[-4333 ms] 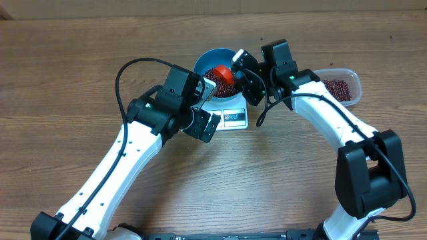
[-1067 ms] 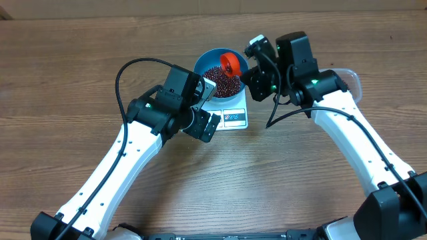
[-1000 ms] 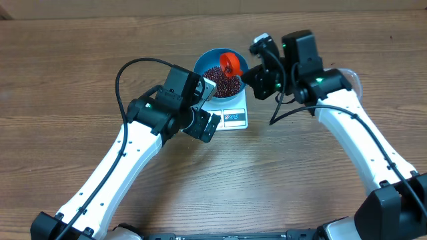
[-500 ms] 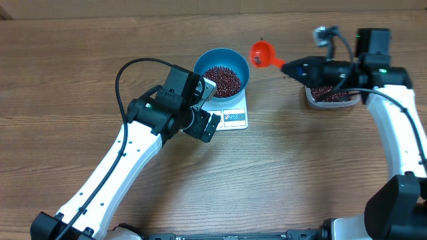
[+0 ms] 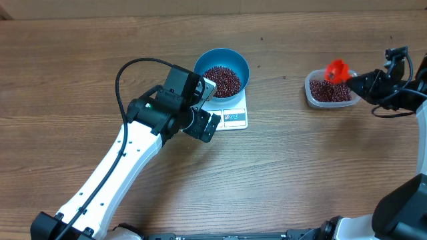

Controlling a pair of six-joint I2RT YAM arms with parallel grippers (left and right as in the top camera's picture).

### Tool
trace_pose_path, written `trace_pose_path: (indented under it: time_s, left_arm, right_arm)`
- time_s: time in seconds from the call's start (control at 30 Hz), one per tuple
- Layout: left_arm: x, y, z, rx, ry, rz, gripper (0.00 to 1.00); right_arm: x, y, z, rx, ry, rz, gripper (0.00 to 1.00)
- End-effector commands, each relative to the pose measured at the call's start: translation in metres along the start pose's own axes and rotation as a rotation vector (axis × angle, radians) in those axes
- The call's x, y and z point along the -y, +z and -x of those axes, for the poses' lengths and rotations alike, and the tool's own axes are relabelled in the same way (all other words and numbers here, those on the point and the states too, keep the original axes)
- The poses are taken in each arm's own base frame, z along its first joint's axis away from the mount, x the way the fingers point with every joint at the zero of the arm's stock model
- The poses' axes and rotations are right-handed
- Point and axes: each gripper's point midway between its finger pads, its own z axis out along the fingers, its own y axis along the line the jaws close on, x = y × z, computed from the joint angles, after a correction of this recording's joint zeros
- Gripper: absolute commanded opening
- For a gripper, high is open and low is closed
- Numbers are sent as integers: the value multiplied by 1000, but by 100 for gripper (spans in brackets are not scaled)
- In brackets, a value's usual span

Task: Scoop item into bowl and weigh 150g on scale
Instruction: 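Carry the red cup right to the clear bean tub, then lower the red cup into the tub and open the right gripper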

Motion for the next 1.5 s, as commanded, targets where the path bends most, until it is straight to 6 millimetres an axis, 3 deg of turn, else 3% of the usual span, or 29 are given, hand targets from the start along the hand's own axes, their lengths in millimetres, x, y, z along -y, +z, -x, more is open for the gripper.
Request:
trace_pose_path:
  time_s: [0.0,0.33,0.5,0.73,1.13,1.23,1.27,1.3,1.47]
  left_arm:
    - [0,-9,4,29,6,-4,100]
    - [0,-9,4,29,6,-4,100]
    - [0,-9,4,29,6,-4,100]
    - [0,-9,4,29,6,-4,100]
    - [0,-9,4,29,6,-4,100]
    - [0,-9,4,29,6,-4,100]
    - [0,-9,4,29,6,-4,100]
    - [0,-9,4,29,6,-4,100]
    - [0,-9,4,29,6,-4,100]
  right_arm:
    - [30,-15,10,43,-14,-276,4]
    - [28,-1,8,12,-236,-717,4]
    - [6,2,9,36,-385,-893,4]
    - [-11,9,-3,7,-458,-926,4]
    - [-17,43,-9,101,200,-519,4]
    - [-15,55,-14,74,283,-467,31]
    - [-12,60,-18,60,310,-468,48]
    - [-9,63,-21,49,315,-473,75]
    - [-5,62,-32,10,329,-496,79]
